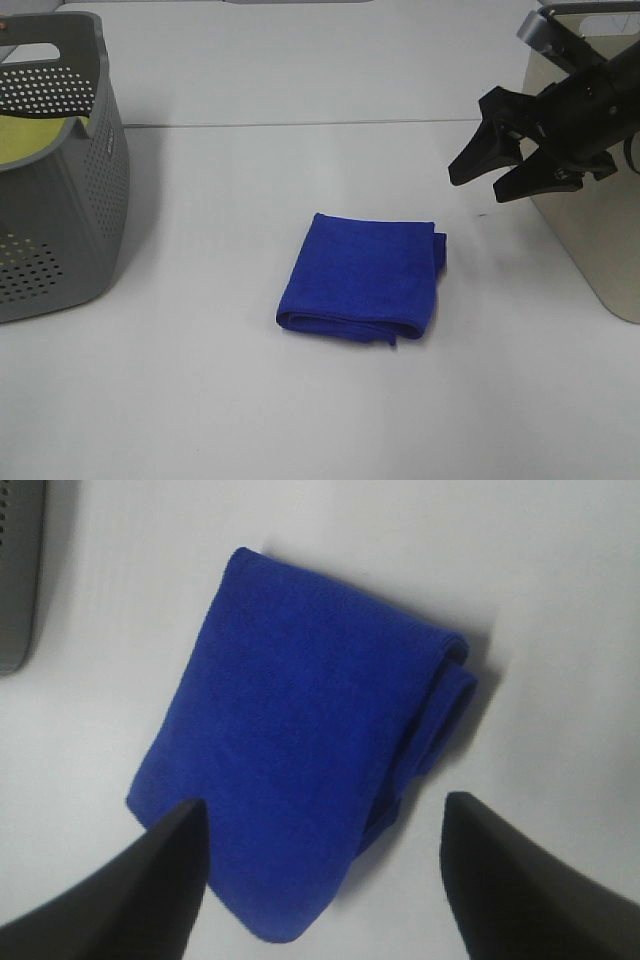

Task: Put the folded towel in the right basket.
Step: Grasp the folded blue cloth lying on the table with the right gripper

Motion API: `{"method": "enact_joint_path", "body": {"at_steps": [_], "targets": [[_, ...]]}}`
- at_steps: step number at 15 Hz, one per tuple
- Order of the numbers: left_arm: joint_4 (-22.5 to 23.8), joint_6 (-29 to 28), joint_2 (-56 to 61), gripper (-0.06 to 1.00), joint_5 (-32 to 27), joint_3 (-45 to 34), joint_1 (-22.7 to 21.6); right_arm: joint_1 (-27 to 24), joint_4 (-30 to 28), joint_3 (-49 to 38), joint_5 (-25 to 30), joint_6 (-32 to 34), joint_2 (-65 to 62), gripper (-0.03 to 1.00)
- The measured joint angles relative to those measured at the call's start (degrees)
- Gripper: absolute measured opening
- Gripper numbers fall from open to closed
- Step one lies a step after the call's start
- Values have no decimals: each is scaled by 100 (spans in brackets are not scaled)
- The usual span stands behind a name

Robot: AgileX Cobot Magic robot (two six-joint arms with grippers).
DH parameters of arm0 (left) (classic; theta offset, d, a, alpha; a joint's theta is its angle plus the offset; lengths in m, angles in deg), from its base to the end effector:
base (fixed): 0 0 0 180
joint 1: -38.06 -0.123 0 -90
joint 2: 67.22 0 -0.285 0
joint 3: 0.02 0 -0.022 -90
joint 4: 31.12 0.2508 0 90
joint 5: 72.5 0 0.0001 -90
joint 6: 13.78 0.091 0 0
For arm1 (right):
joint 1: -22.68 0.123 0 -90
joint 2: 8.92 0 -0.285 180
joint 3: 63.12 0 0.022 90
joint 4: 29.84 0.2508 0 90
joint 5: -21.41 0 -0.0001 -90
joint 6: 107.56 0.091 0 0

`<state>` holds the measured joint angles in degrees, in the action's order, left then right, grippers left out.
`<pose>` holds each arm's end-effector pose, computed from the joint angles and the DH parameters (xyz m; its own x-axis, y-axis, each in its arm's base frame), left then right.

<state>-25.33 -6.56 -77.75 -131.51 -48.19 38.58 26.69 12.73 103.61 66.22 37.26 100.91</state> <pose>0.0030 0.0078 0.2821 -0.4676 0.1808 -0.8652 0.0155 0.9804 0.1965 0.3431 0.0676 0.1977 -0.9241 -0.0969 -0.3697 -0.2635 0.8621 0.4328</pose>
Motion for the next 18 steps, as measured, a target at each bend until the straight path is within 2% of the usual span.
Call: {"method": "enact_joint_path", "body": {"at_steps": [6, 18], "targets": [[0, 0, 0, 99, 0, 0, 0, 0, 34, 0, -189, -773, 745, 65], [0, 0, 0, 99, 6, 0, 0, 40, 223, 155, -189, -796, 1083, 64]]}}
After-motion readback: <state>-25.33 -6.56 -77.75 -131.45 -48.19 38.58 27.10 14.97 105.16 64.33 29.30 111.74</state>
